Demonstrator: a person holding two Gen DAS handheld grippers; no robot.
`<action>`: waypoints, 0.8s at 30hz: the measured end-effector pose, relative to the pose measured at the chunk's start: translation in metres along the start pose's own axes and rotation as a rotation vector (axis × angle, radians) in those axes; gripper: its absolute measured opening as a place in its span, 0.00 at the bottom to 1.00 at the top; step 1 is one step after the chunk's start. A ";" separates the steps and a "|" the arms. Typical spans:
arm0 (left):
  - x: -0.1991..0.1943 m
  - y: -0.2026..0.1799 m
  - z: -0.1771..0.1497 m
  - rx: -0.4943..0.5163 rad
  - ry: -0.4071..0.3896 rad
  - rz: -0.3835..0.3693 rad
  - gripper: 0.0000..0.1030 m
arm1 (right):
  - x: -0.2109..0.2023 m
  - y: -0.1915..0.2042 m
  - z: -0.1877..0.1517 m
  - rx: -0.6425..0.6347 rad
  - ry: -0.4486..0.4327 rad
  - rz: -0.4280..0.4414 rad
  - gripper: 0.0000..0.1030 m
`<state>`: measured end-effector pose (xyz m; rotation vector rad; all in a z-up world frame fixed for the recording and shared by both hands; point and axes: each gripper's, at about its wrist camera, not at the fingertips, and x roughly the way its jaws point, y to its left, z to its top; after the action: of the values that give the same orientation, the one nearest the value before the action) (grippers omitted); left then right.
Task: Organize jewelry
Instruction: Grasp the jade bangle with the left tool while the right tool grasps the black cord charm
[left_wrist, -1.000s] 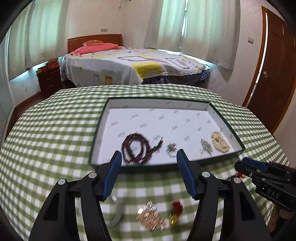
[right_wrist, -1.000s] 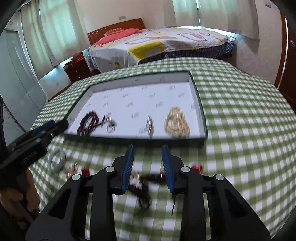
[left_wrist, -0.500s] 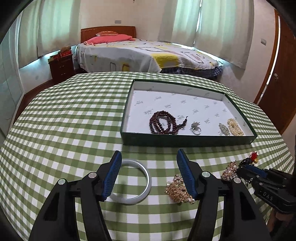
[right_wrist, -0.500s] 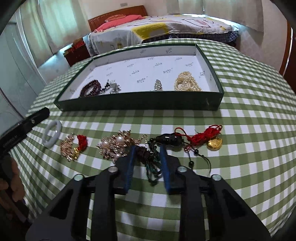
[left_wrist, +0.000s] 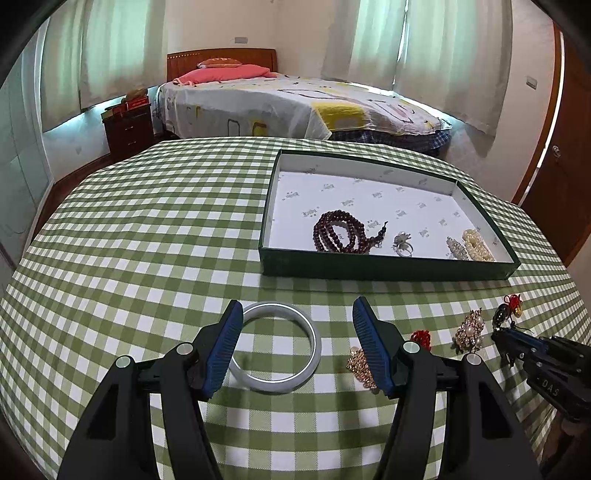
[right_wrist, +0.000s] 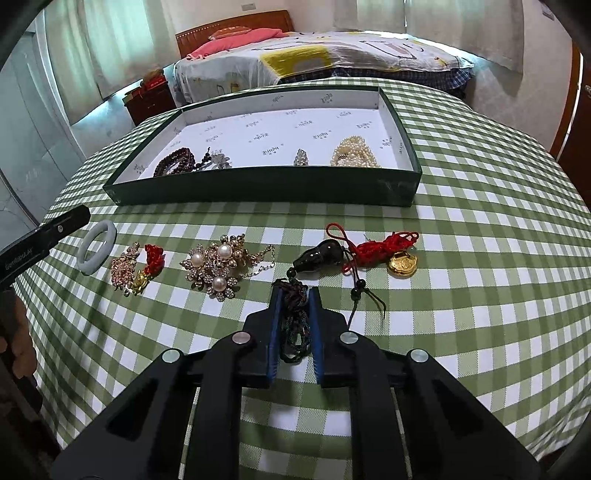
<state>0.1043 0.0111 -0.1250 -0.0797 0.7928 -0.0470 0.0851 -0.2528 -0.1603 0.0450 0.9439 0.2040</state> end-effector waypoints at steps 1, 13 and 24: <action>0.000 0.001 -0.001 0.000 0.002 0.002 0.59 | 0.000 0.000 0.000 0.000 -0.002 -0.001 0.14; 0.014 0.005 -0.015 0.017 0.060 0.026 0.59 | 0.003 0.001 0.004 -0.002 -0.016 0.004 0.11; 0.030 0.013 -0.023 0.039 0.098 0.050 0.70 | 0.004 0.002 0.005 -0.006 -0.022 0.004 0.11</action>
<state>0.1092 0.0205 -0.1632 -0.0212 0.8907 -0.0193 0.0911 -0.2500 -0.1610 0.0433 0.9215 0.2095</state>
